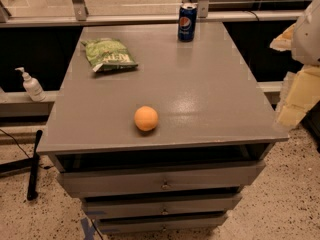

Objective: Pick orange

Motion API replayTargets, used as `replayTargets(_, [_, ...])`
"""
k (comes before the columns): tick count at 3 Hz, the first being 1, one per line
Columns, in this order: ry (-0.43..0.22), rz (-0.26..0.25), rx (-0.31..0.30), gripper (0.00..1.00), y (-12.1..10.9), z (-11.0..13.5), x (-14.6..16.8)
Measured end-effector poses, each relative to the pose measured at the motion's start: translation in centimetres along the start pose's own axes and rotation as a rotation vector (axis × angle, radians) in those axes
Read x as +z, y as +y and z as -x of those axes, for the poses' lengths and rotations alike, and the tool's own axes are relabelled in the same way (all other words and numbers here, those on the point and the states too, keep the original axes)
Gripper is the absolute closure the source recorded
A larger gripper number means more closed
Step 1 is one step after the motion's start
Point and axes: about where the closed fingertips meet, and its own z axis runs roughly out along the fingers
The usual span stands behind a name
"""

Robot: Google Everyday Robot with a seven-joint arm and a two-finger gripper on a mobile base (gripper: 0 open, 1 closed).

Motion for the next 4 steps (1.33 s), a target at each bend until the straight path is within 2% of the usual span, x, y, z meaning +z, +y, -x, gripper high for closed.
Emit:
replayTargets(1, [0.000,0.000,0.000,0.00,0.0,0.0,0.0])
replayTargets(2, [-0.083,0.026,0.030,0.00,0.6,1.3,1.6])
replayTargets(3, [-0.278,0.089,0.068,0.00,2.1,6.1,5.8])
replayTargets(4, [-0.478,0.148,0.080,0.00,3.6,12.9,9.3])
